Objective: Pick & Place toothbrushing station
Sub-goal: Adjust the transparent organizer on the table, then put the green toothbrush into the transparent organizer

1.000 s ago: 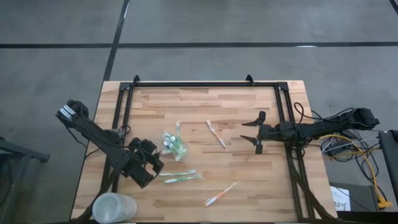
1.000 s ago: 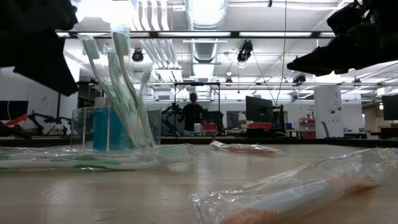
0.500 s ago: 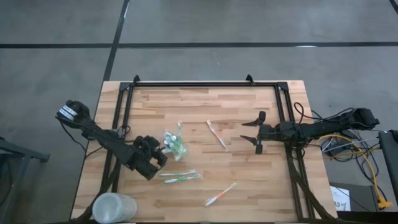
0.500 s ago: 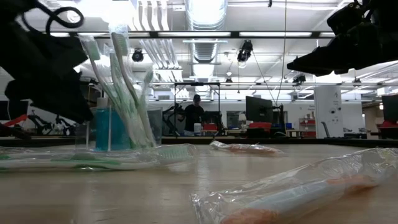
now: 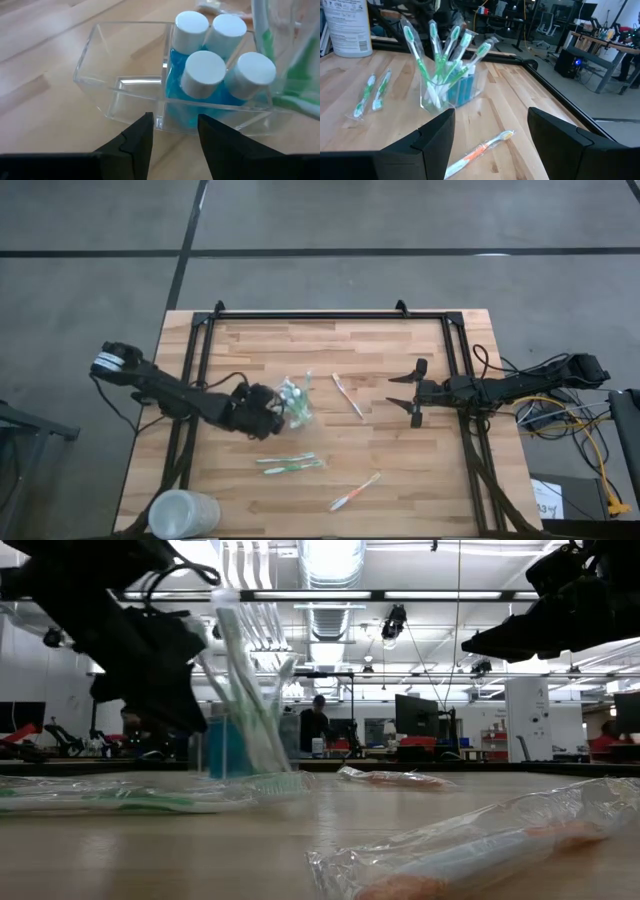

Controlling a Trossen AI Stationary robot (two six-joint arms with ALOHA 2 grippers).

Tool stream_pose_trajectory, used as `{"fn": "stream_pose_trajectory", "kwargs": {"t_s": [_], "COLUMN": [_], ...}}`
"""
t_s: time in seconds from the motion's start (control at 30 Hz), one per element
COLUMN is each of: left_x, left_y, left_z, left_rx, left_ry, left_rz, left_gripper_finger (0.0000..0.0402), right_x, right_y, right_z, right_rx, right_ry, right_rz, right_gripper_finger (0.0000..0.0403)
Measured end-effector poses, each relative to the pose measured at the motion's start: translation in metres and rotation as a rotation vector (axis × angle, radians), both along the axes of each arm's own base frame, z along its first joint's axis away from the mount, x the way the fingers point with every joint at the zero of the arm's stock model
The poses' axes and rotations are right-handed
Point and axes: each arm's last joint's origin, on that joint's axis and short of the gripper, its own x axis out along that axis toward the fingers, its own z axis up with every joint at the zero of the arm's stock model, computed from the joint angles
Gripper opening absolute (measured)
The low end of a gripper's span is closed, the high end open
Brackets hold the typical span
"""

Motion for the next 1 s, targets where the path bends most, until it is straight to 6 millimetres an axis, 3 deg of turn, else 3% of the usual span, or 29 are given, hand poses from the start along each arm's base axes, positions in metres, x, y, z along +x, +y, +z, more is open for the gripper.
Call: {"fn": "stream_pose_trajectory", "kwargs": {"t_s": [0.27,0.53,0.7,1.0], "left_x": [0.014,0.021,0.008,-0.022], "left_y": [0.019,0.021,0.020,0.016], "left_z": [0.002,-0.006,0.004,0.046], "left_rx": [0.008,0.007,-0.010,-0.009], "left_ry": [0.008,0.027,0.043,-0.092], "left_rz": [-0.074,-0.101,-0.061,-0.083], "left_gripper_finger": [0.0161,0.0161,0.0161,0.0161], "right_x": [0.000,0.000,0.000,0.000], "right_y": [0.000,0.000,0.000,0.000], "right_z": [0.000,0.000,0.000,0.000], "right_rx": [0.000,0.000,0.000,0.000], "right_ry": [0.000,0.000,0.000,0.000], "right_rz": [0.000,0.000,0.001,0.000], "right_gripper_finger": [0.0244,0.0244,0.0244,0.0244]}}
